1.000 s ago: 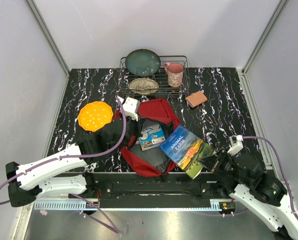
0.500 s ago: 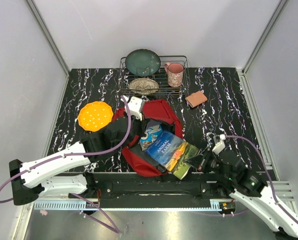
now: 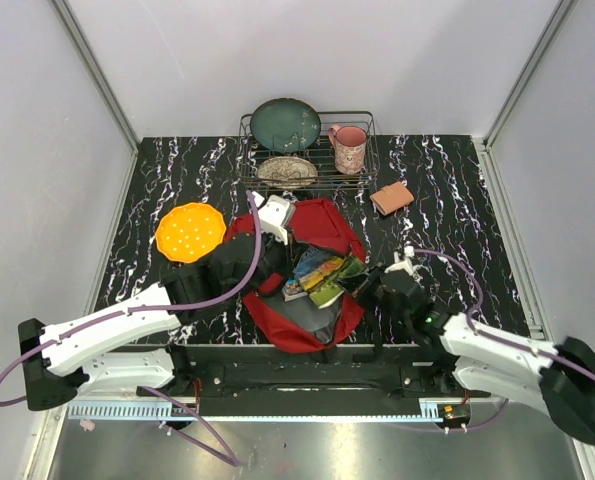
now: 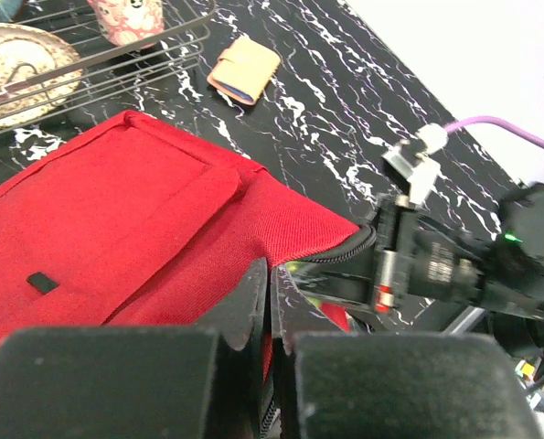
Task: Pack the student bag
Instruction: Place the book in the student bag.
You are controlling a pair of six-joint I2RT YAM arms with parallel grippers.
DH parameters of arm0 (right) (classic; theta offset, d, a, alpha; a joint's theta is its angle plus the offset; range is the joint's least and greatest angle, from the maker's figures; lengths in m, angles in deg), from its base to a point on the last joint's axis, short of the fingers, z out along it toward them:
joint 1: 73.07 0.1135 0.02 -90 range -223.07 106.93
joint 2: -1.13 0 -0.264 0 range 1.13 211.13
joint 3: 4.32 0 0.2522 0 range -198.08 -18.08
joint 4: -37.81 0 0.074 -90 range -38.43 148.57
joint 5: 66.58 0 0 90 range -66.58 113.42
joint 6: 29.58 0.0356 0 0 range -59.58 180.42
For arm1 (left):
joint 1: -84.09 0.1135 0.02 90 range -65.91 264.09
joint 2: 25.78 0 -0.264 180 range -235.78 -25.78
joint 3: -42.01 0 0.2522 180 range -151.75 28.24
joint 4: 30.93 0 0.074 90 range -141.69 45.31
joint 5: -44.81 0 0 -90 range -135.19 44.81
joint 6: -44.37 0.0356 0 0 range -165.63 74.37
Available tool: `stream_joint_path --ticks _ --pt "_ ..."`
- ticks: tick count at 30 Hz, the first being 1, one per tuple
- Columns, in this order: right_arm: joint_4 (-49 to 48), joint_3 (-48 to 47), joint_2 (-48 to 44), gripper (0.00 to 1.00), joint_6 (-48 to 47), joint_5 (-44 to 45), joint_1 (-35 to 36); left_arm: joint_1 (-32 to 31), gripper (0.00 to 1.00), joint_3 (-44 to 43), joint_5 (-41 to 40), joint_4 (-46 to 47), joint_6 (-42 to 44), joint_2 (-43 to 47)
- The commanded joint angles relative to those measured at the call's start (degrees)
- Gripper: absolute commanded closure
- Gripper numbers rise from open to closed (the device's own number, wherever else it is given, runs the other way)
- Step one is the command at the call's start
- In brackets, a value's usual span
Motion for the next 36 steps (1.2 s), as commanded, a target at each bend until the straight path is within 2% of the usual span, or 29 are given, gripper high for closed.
stream_joint_path --ticks 1,5,11,15,17,19,20,24,27,31,36 --pt "-21.31 -6.38 10.37 0.95 3.97 2.85 0.46 -0.35 1.0 -3.45 5.51 4.9 1.19 0.34" --pt "-22.11 -12.27 18.97 0.95 1.78 6.45 1.34 -0.43 1.0 -3.89 9.12 4.18 2.08 -0.89" --pt "-22.81 -16.94 26.63 0.87 0.46 11.72 3.35 -0.43 1.0 -4.51 10.09 2.86 2.25 -1.16" --pt "-27.21 -16.77 31.91 0.81 -1.04 8.4 3.53 -0.43 1.0 -4.16 9.48 3.04 2.69 -0.46" --pt "-27.3 -16.59 33.23 0.68 -1.91 6.9 3.53 -0.43 1.0 -3.81 8.95 2.6 2.43 -0.37" --pt "-27.29 -16.24 33.68 0.45 -3.92 3.39 3.71 -0.43 1.0 -3.45 7.9 1.99 2.08 -0.28" --pt "-26.95 -15.89 33.68 0.4 -4.63 2.07 3.71 -0.43 1.0 -3.37 7.72 1.81 1.99 -0.19" --pt "-26.69 -11.77 30.09 0.32 -6.57 -2.59 4.15 -0.35 1.0 -2.4 5.18 1.63 1.64 0.51" --pt "-21.95 -8.42 23.15 0.29 -8.5 -3.91 4.15 -0.26 1.0 -1.52 3.59 1.63 1.55 1.13" --pt "-7.74 -7.01 13.13 0.26 -12.45 -4.88 4.15 0.09 1.0 -1.34 2.53 0.93 1.81 1.13" --pt "1.42 -4.29 -0.4 0.27 -12.2 -5.06 4.24 0.36 1.0 -0.73 2.44 1.46 1.29 1.04"
